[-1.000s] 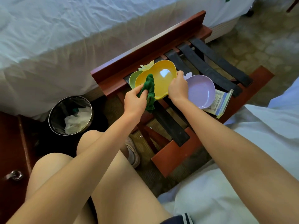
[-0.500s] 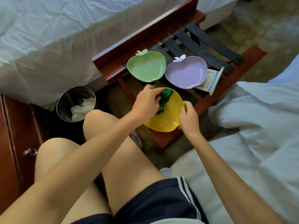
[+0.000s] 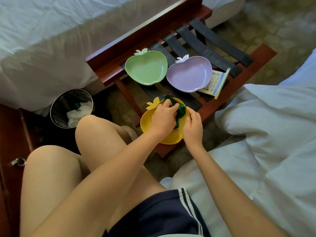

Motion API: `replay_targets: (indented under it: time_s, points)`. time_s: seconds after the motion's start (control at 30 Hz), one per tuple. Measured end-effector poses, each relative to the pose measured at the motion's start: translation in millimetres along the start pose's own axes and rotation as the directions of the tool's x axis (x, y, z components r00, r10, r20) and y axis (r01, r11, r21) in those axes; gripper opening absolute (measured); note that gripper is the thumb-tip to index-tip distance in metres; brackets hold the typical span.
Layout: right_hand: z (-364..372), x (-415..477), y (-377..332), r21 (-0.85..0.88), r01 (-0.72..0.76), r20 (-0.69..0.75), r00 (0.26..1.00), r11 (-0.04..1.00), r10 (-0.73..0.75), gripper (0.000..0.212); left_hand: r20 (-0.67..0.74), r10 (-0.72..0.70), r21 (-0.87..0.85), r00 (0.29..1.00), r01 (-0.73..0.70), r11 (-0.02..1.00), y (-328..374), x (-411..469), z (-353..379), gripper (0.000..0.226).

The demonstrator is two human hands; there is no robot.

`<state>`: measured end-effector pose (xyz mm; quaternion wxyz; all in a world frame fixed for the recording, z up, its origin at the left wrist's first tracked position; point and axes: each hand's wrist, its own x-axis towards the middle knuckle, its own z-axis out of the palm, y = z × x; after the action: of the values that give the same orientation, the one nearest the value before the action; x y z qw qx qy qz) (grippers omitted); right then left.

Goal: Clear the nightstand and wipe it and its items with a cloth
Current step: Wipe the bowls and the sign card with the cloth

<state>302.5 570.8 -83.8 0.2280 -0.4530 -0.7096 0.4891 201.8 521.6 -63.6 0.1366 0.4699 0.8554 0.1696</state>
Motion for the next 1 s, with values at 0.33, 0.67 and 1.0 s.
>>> replay_targets:
  time_s: [0.33, 0.67, 1.0]
  points:
    - [0.2, 4.9, 6.8, -0.06, 0.094, -0.047, 0.994, 0.994, -0.097, 0.036, 0.271, 0.302, 0.243, 0.914, -0.369, 0.897, -52.9, -29.0, -18.7, 0.053]
    - [-3.2, 33.1, 11.9, -0.065, 0.074, 0.003, 0.997, 0.995, -0.074, 0.039, 0.023, -0.246, 0.076, 0.969, 0.244, 0.967, 18.4, 22.8, 4.1, 0.05]
    - [-4.0, 35.6, 12.5, -0.004, 0.032, 0.007, 0.999, 0.999, -0.032, 0.033, 0.211, 0.342, 0.067, 0.916, -0.362, 0.93, -19.0, -16.4, -2.5, 0.044]
